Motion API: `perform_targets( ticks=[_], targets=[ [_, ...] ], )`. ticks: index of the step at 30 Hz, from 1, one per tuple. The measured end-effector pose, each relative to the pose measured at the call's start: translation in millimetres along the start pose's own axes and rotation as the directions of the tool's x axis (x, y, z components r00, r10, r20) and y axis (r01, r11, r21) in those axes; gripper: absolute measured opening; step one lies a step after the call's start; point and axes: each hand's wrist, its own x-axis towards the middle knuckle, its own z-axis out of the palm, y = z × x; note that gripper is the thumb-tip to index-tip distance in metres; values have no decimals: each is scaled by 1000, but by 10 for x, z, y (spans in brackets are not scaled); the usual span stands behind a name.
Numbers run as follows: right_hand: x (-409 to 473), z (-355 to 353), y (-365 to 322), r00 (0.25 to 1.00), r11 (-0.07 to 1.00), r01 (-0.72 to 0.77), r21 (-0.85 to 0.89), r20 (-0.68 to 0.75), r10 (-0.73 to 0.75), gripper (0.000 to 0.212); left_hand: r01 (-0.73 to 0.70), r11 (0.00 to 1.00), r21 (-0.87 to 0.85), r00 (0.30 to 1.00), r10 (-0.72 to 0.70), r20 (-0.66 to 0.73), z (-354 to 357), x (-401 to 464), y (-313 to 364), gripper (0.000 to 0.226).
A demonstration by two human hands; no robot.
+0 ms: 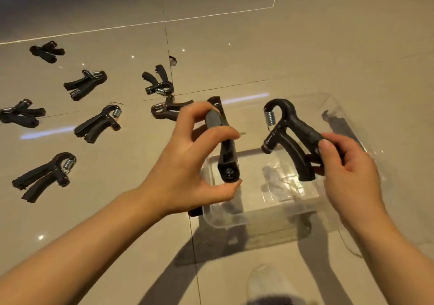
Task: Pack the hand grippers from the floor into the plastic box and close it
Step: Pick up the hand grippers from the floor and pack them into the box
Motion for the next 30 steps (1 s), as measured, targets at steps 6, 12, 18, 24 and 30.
perform_targets(
  ticks=[6,12,18,24,30],
  targets=[
    [-63,-365,324,993,987,-73,-141,-107,58,13,143,990,-6,972,-139,189,532,-168,74,61],
    [284,-247,399,988,952,-153,-265,-30,150,13,283,955,86,950,-292,114,675,-280,-50,59],
    [795,-34,430,807,800,-484,-354,172,565,11,319,934,162,926,-343,156,690,-284,-96,64],
    [1084,166,594,743,730,-499,-466,204,638,33,345,926,151,894,-374,248,682,-267,-129,66],
    [983,207,788,786,331,177,-927,335,520,41,331,934,135,908,-354,223,700,-251,-123,66]
  ],
)
